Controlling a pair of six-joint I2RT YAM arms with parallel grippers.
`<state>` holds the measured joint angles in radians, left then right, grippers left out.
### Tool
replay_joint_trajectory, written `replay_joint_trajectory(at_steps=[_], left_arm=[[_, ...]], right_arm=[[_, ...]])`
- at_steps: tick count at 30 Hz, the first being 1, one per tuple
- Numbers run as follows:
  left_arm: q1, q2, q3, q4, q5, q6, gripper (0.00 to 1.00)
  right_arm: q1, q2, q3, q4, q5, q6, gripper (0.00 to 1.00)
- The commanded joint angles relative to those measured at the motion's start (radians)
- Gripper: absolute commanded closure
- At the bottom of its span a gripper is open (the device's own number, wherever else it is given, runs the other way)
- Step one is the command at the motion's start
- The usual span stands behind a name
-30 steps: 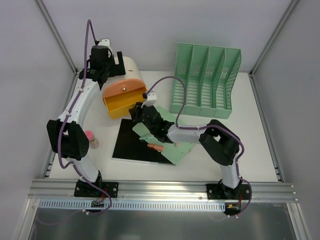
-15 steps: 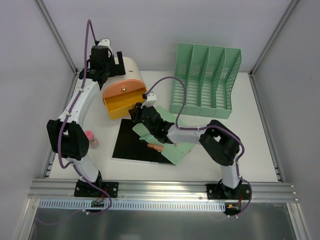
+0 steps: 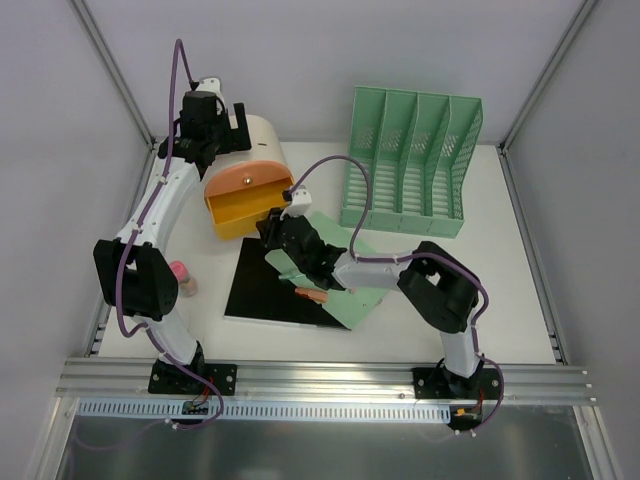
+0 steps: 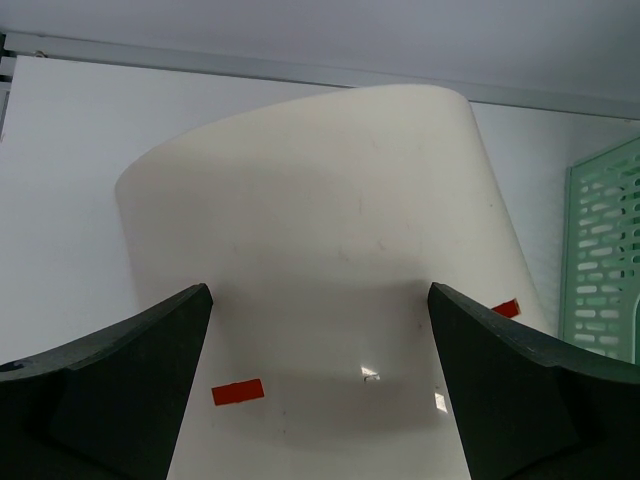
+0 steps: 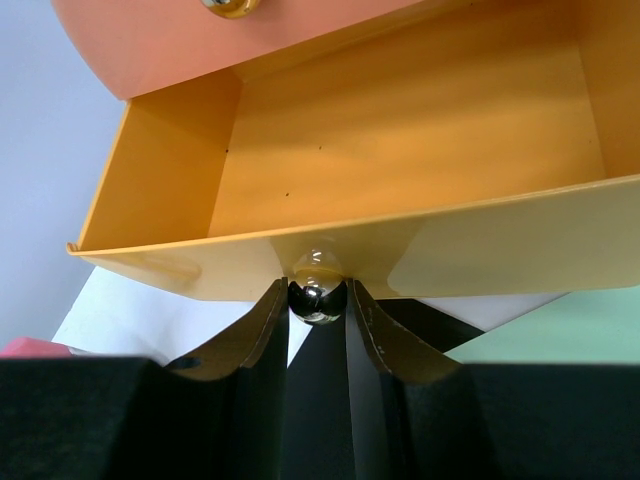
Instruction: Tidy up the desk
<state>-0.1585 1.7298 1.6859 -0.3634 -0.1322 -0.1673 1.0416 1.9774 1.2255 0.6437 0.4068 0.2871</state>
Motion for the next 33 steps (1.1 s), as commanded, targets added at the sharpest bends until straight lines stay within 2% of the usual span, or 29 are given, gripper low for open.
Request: replay_joint_trajectory(at_steps=[1, 14, 21, 24, 28, 33], left_arm=[[-0.007, 0.034, -0.014, -0.091, -0.044, 0.017, 0.08], [-0.016, 0.036, -0.009, -0.095, -0.058, 0.017, 0.08], [-0.018, 0.019, 0.003, -0.103, -0.069, 0.017, 0.07], [-0.018, 0.024, 0.008, -0.106, -0.066, 0.015, 0.07], [-0.018, 0.025, 0.008, -0.106, -0.066, 0.012, 0.07], [-0.018, 0.024, 0.005, -0.106, -0.066, 0.012, 0.07]], right_arm=[[0.034, 0.011, -0.05, -0.145, 0.018, -0.028, 0.88], [0.054, 0.008, -0.077, -0.137, 0.035, -0.028, 0.88], [0.054, -0.032, -0.058, -0.167, 0.041, -0.069, 0.81], [0.055, -0.071, -0.069, -0.176, 0.049, -0.088, 0.72], [0.061, -0.129, -0.075, -0.214, 0.069, -0.117, 0.55], [0.067, -0.221, -0.073, -0.262, 0.084, -0.146, 0.41]])
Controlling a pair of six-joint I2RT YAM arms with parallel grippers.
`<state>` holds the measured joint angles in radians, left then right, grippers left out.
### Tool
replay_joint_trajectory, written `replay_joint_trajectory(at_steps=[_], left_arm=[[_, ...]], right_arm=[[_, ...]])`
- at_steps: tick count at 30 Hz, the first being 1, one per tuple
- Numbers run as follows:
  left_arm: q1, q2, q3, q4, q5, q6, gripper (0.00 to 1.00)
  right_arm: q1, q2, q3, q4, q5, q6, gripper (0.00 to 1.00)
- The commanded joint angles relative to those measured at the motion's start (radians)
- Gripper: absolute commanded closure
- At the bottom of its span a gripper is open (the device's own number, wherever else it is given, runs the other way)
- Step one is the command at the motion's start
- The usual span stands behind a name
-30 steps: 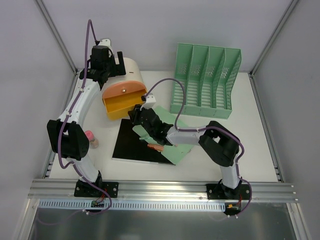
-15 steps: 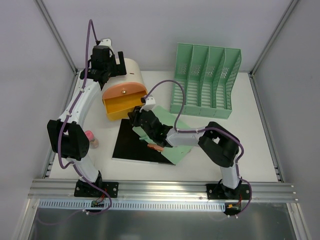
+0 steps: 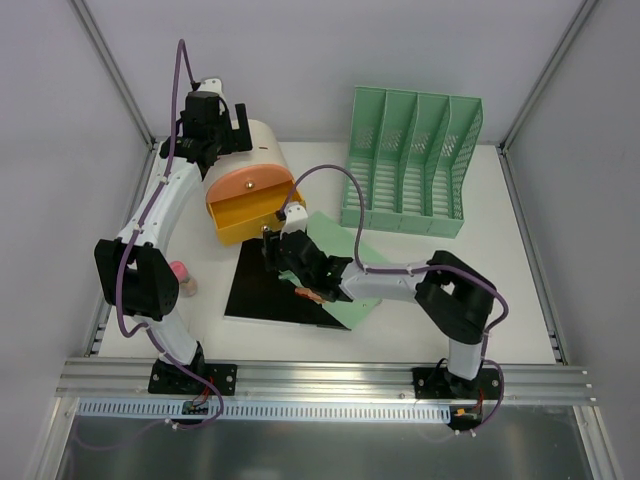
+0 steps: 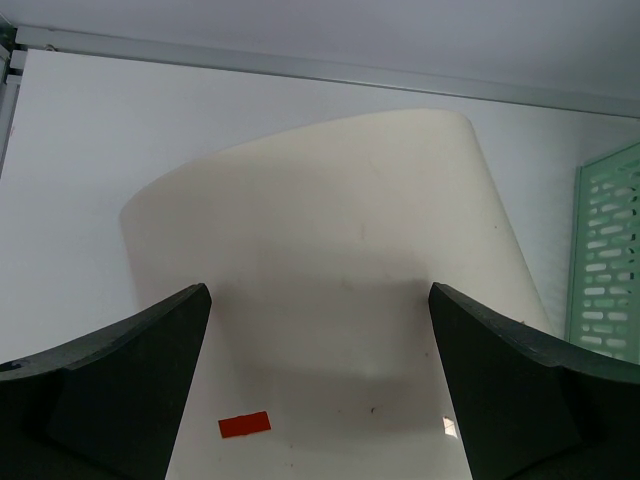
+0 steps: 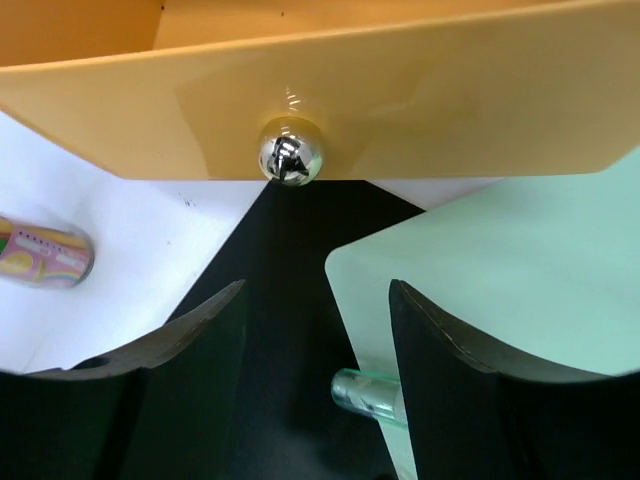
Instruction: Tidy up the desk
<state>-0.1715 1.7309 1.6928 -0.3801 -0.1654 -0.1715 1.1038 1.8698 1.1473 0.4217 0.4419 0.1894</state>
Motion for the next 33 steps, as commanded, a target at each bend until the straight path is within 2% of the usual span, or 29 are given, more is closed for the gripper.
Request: replay_joint_trajectory(at_steps=[1, 6, 13, 18, 20, 26, 29, 33], left_arm=[[-0.005, 0.024, -0.002, -0.089, -0.031, 0.017, 0.07], [-0.005, 0.025, -0.004, -0.086, -0.028, 0.017, 0.07], [-0.005, 0.024, -0.008, -0.089, -0.019, 0.012, 0.07], [-0.005, 0.006, -0.021, -0.082, -0.022, 0.013, 0.06], [-0.005, -0.001, -0.024, -0.08, -0.023, 0.015, 0.06], [-0.003, -0.002, -0.022, -0.079, -0.019, 0.012, 0.06], [-0.003, -0.004, -0.024, -0.077, -0.016, 0.01, 0.06], [-0.003, -0.007, -0.024, -0.077, -0.017, 0.012, 0.05]], right_arm=[[0.005, -0.126, 0.008, -0.05, 0.047, -0.054, 0.37], [0.007, -0.199, 0.057, -0.236, 0.105, -0.061, 0.33], [-0.012, -0.299, 0.117, -0.655, 0.135, -0.07, 0.3], [-0.09, -0.377, -0.003, -0.86, 0.23, 0.099, 0.32], [-0.131, -0.422, -0.061, -0.911, 0.21, 0.151, 0.33], [-0.139, -0.443, -0.121, -0.998, 0.192, 0.212, 0.38], [-0.139, -0.44, -0.153, -0.97, 0.146, 0.231, 0.42], [-0.139, -0.42, -0.192, -0.936, 0.12, 0.266, 0.42]])
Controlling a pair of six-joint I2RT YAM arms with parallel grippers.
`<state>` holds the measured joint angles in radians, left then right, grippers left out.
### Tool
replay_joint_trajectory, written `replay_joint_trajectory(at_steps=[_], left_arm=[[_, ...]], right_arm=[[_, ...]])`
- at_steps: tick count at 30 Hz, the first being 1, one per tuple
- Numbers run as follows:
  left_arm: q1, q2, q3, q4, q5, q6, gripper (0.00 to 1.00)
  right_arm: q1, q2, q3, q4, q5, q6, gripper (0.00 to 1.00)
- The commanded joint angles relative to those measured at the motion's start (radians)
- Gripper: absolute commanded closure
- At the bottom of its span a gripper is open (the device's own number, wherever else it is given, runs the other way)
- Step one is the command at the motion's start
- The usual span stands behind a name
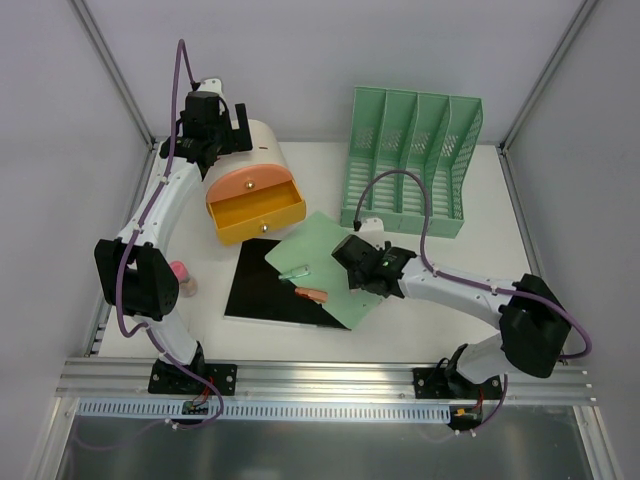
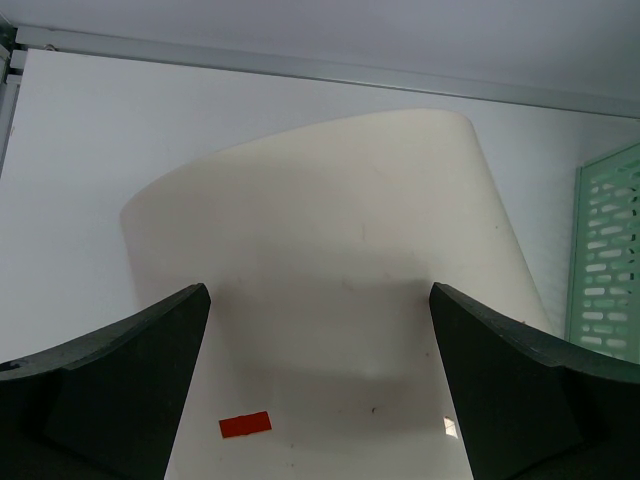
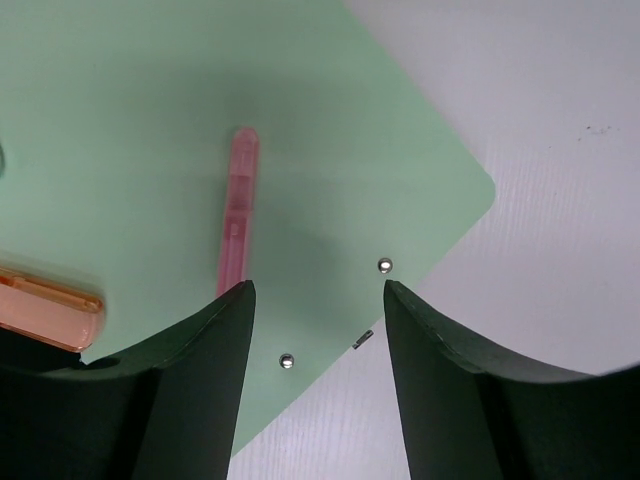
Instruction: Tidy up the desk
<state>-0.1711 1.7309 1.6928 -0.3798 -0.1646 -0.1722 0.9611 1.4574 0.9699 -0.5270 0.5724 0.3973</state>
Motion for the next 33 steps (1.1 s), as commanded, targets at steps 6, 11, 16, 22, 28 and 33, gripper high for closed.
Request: replay_joint_trajectory(at_steps=[6, 11, 16, 22, 28, 33], left_arm=[[-0.004, -0.002, -0.024, -0.076, -0.012, 0.011, 0.05], [-0.004, -0.001, -0.021, -0.074, -0.013, 0.013, 0.05], [-0.002, 0.006, -0.018, -0.073, -0.01, 0.014, 0.05], [-0.004, 0.004, -0.018, -0.074, -0.015, 0.017, 0.05], [-0.004, 0.007, -0.018, -0.074, -0.015, 0.016, 0.05], [-0.002, 0.009, -0.019, -0.073, -0.016, 0.017, 0.05]], right_arm=[[0.004, 0.05, -0.016, 0.076, -0.054, 0.086, 0.43], [0.005, 0.064, 0.004, 0.084, -0.052, 0.089, 0.43], [0.005, 0.109, 0.015, 0.101, -0.068, 0.092, 0.43], [0.005, 0.161, 0.015, 0.122, -0.085, 0.106, 0.5], [0.005, 0.162, 0.01, 0.14, -0.091, 0.109, 0.79], [0.007, 0.126, 0.019, 0.137, -0.112, 0.103, 0.99]])
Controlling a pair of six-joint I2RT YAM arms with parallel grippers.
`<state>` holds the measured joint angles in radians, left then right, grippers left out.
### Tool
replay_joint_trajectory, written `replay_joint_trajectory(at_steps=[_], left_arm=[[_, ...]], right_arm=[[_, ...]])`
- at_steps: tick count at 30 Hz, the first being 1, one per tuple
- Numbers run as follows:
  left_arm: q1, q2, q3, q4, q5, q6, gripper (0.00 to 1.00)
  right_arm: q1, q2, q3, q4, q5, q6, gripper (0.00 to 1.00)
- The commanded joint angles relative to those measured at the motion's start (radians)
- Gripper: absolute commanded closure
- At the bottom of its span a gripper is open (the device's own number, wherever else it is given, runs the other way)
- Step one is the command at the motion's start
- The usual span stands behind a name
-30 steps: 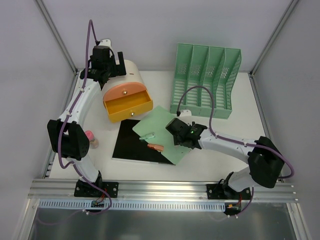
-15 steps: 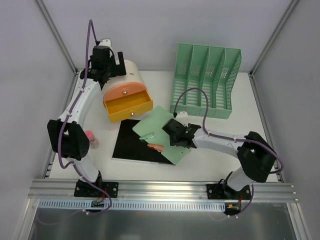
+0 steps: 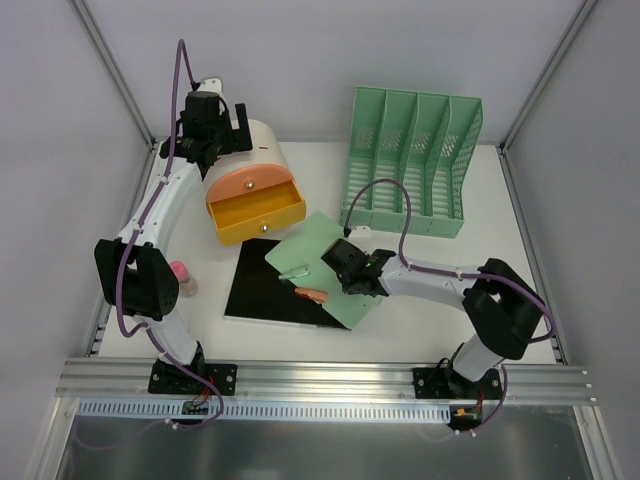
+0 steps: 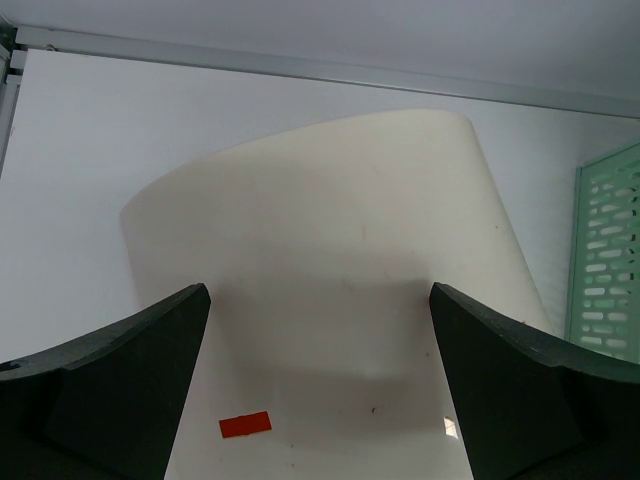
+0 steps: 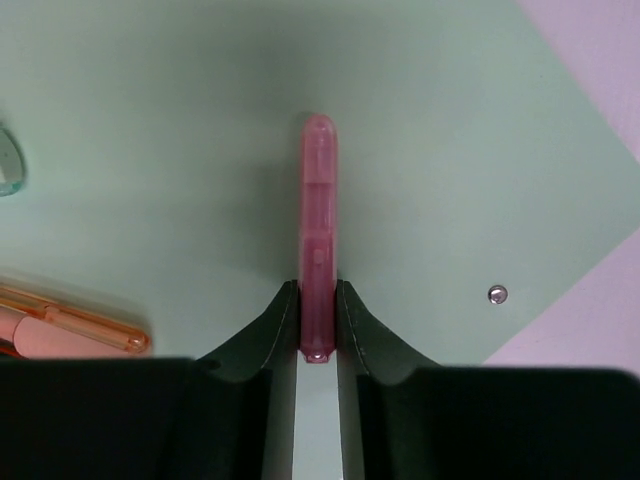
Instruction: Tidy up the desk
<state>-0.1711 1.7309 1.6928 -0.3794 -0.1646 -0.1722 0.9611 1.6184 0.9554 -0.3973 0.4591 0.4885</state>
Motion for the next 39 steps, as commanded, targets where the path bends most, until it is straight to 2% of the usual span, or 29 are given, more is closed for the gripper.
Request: replay_joint_trajectory(at_steps=[1, 8, 14, 19, 25, 29, 39], left_arm=[[-0.004, 0.009, -0.019, -0.073, -0.016, 0.017, 0.05], [-0.002, 0.01, -0.018, -0.072, -0.018, 0.017, 0.05], [-0.002, 0.012, -0.021, -0.073, -0.013, 0.01, 0.05], [-0.001, 0.016, -0.016, -0.072, -0.01, 0.008, 0.05], [-0.002, 0.019, -0.012, -0.073, -0.009, 0.01, 0.05], [-0.002, 0.022, -0.012, -0.075, -0.003, 0.007, 0.05], [-0.001, 0.022, -0.012, -0.073, 0.0, 0.005, 0.05]], right_arm=[[0.007, -0.049, 0.039, 0.003, 0.0, 0.012, 0.99], [0.01, -0.253, 0.115, 0.047, -0.068, 0.004, 0.99], [0.01, -0.301, 0.207, 0.268, -0.186, 0.056, 0.99], [0.008, -0.241, 0.221, 0.587, -0.221, 0.186, 0.99], [0.013, -0.077, 0.299, 0.779, -0.206, 0.272, 0.99], [0.014, -0.002, 0.37, 0.804, -0.151, 0.315, 0.99], [0.014, 0.063, 0.362, 0.816, -0.002, 0.464, 0.99]])
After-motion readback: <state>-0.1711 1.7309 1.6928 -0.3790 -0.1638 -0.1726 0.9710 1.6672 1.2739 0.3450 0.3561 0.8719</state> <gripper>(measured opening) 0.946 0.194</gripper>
